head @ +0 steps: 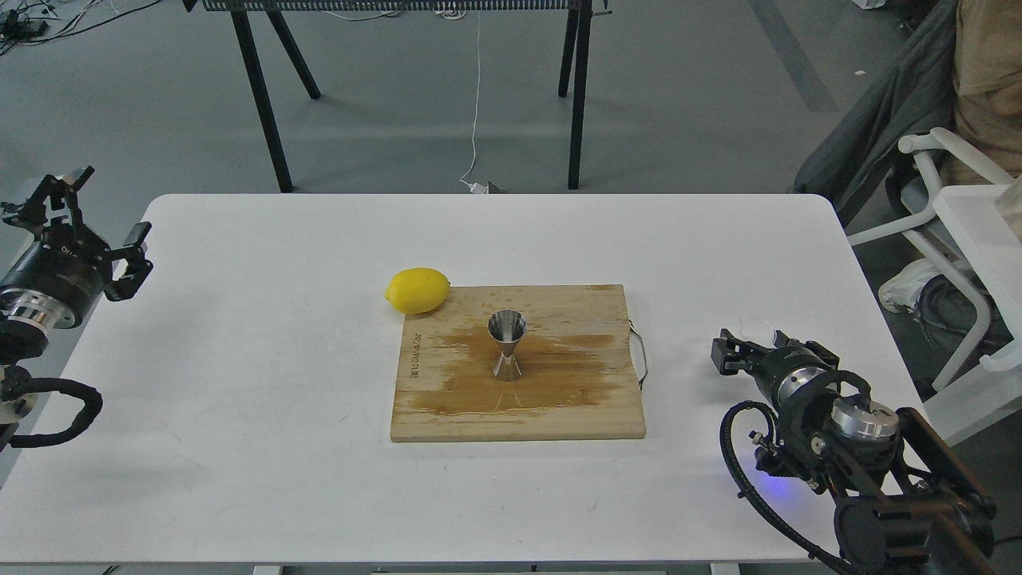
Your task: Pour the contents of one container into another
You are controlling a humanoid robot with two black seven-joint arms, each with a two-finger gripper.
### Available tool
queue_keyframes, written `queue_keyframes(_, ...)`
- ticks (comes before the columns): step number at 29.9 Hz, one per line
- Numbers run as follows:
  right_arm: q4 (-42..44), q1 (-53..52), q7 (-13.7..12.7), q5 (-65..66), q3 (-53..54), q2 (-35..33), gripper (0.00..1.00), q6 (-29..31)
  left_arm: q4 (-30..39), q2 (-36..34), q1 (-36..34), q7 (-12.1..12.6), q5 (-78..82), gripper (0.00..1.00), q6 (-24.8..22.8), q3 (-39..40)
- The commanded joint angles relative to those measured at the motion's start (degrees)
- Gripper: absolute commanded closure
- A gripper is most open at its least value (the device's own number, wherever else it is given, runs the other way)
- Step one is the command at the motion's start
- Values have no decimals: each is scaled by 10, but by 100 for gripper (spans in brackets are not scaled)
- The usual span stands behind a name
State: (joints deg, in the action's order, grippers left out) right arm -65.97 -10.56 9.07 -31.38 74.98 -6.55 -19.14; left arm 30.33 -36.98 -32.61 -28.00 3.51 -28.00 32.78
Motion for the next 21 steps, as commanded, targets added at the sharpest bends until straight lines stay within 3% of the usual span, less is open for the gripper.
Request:
queue_keyframes(1,-14,4,2,0,3,-2,11,-8,0,0,0,0,0,5,0,0)
queue_keyframes(13,-89,7,-1,31,-11,-38,1,10,0,-4,1,0,-1,5,0,0)
queue_keyframes(18,-89,-31,-5,143,-20,-59,1,84,0,-6,-13,0,-13,0,0,8)
queue_keyframes(21,-83,-42,-27,226,-29,-61,1,144,0,-4,-27,0,-22,0,0,9)
